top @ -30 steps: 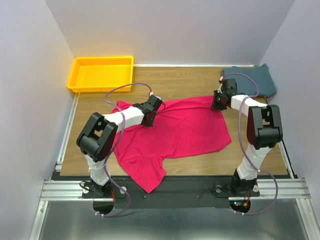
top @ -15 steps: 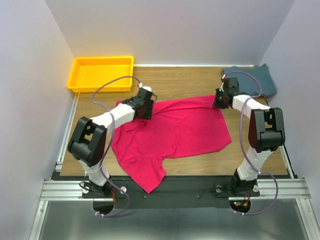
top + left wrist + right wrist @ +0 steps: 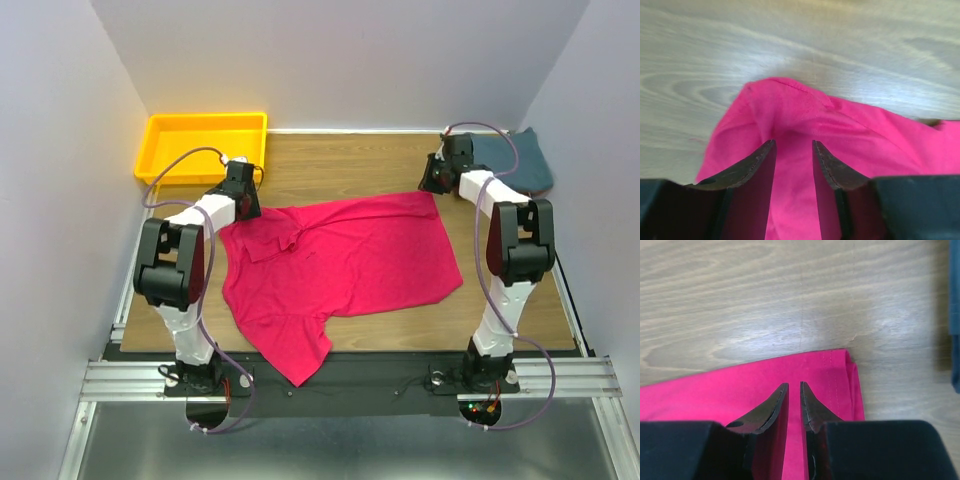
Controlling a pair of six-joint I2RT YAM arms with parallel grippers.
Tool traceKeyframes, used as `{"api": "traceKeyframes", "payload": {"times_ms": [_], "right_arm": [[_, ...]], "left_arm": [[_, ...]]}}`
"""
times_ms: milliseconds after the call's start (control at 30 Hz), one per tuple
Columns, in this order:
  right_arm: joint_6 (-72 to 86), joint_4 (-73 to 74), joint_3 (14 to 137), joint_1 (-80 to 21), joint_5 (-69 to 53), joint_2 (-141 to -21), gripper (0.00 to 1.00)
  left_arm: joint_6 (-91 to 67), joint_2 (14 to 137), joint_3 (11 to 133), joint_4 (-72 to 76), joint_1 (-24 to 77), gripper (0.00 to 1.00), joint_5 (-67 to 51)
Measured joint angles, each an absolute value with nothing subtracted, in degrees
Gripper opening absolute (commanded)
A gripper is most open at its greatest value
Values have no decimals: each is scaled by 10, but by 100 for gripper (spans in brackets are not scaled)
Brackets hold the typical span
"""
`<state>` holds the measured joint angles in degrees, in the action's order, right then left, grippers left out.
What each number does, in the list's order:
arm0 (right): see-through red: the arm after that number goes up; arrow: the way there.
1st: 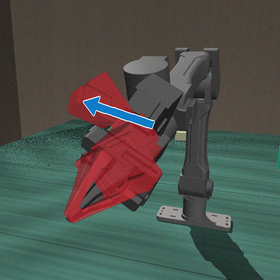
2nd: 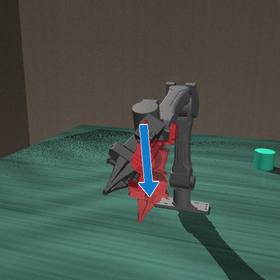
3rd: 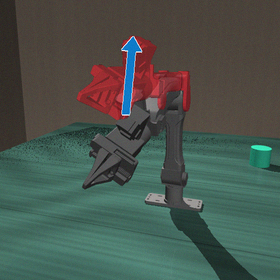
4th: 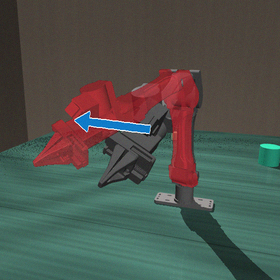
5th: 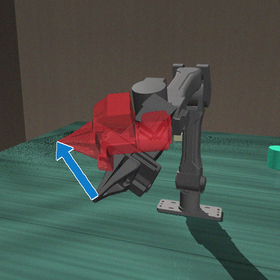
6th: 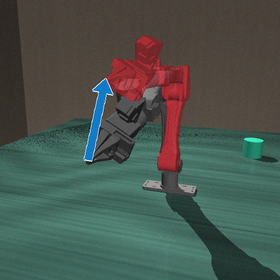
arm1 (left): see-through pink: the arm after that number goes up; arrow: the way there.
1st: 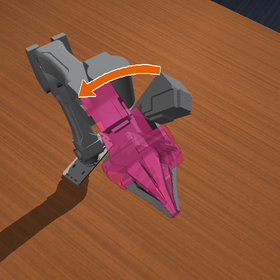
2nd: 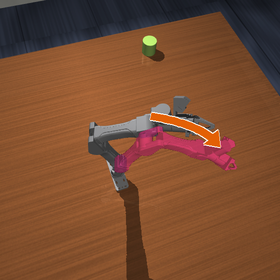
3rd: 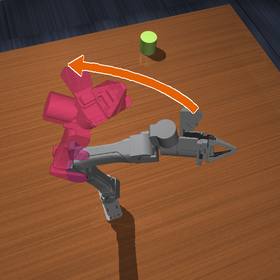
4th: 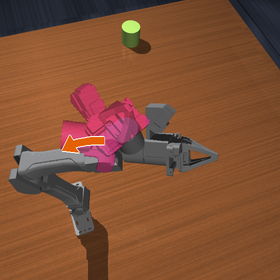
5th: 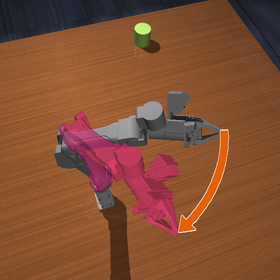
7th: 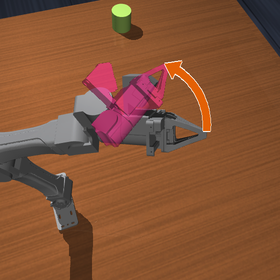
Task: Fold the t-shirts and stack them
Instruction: Fold the tshirt
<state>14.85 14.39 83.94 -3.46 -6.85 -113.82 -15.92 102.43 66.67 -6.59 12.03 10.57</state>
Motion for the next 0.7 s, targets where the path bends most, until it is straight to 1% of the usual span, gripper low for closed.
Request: {"api": "traceKeyframes", "payload": {"times_ms": [167, 233, 467, 700], "right_arm": [[153, 145, 853, -33, -70, -1187, 20], [154, 145, 856, -30, -70, -1202, 20], [181, 140, 867, -2, -76, -1220, 20], [200, 133, 890, 15, -86, -1239, 20]], "left_arm": [[-177, 1076, 671, -55, 111, 40, 94], [-183, 1079, 676, -52, 105, 39, 91], [-216, 1079, 674, -48, 50, 39, 84], [-224, 1100, 697, -38, 35, 39, 66]]}}
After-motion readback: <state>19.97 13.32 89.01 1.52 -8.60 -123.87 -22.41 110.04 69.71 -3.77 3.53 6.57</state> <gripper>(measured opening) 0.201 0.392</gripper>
